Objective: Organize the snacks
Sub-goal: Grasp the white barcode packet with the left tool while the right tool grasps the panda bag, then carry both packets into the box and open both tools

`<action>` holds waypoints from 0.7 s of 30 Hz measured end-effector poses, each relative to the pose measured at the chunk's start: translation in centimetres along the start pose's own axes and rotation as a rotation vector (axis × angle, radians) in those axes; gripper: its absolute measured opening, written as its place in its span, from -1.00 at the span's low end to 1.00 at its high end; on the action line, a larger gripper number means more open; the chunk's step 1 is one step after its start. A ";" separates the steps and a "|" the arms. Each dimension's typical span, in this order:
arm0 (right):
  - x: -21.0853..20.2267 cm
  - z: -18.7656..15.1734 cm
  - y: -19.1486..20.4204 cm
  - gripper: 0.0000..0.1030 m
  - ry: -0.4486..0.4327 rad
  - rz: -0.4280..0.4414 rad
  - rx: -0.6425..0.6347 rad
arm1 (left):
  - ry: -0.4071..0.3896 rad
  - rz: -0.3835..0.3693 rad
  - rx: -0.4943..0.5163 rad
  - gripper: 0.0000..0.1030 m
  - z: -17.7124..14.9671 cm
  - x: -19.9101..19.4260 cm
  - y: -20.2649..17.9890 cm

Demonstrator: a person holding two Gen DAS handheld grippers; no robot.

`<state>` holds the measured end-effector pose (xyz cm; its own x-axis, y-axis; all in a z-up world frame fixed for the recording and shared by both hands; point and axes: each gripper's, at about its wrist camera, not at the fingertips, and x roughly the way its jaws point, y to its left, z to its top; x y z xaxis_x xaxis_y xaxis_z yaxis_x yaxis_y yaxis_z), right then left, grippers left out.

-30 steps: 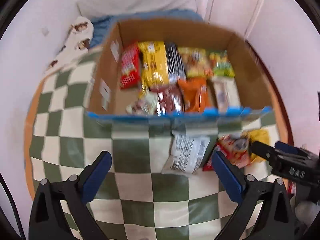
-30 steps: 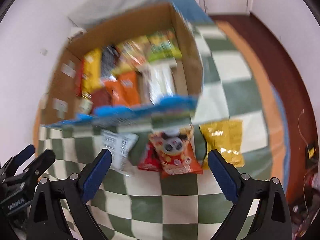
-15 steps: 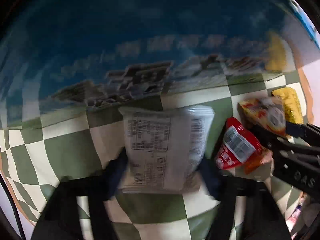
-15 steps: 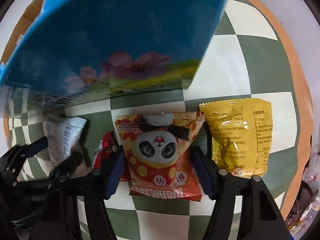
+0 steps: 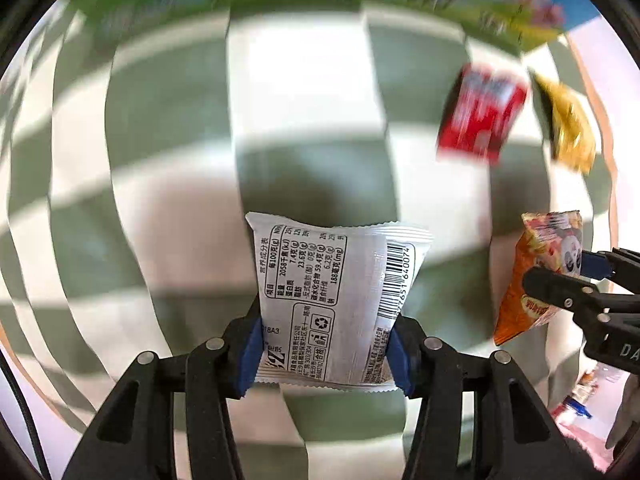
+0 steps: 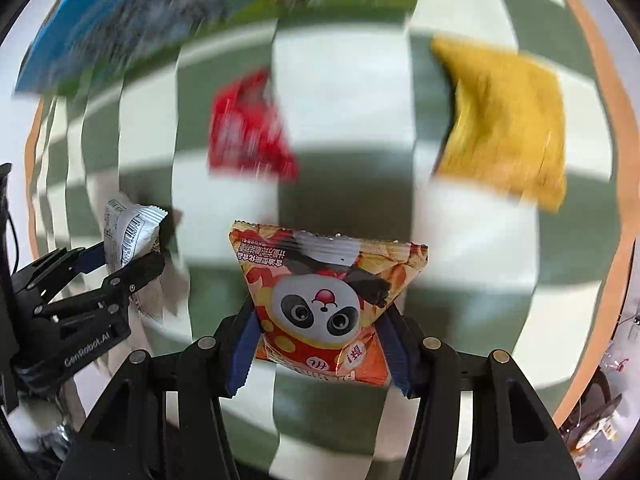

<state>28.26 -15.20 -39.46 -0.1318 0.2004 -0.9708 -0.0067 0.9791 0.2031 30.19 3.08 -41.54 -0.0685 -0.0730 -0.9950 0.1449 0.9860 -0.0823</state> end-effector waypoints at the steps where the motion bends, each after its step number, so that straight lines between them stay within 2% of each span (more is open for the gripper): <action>1: 0.4 -0.4 0.1 0.12 0.009 -0.005 -0.007 | 0.013 -0.004 -0.007 -0.03 -0.6 0.5 0.2; 4: 1.2 -1.2 0.1 0.12 0.009 -0.007 -0.002 | 0.031 -0.005 -0.017 0.01 -1.6 1.7 0.4; 10: 1.9 -1.5 -1.9 0.29 0.023 0.030 0.076 | 0.030 -0.001 -0.038 0.12 -0.5 2.7 0.4; 11: 2.1 -0.8 -2.1 0.29 0.029 0.034 0.083 | 0.031 0.002 -0.040 0.13 -0.3 2.8 0.4; 16: 2.2 -0.2 -2.4 0.33 0.027 0.036 0.092 | 0.034 0.008 -0.040 0.34 1.2 3.3 -0.7; 21: 2.6 -0.2 -1.5 0.33 -0.002 0.020 0.096 | 0.016 0.027 -0.037 0.31 1.0 3.6 -0.8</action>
<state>27.70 -16.16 -42.21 -0.1289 0.2201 -0.9669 0.0907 0.9736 0.2095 30.85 1.90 -45.10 -0.0805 -0.0441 -0.9958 0.1101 0.9925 -0.0529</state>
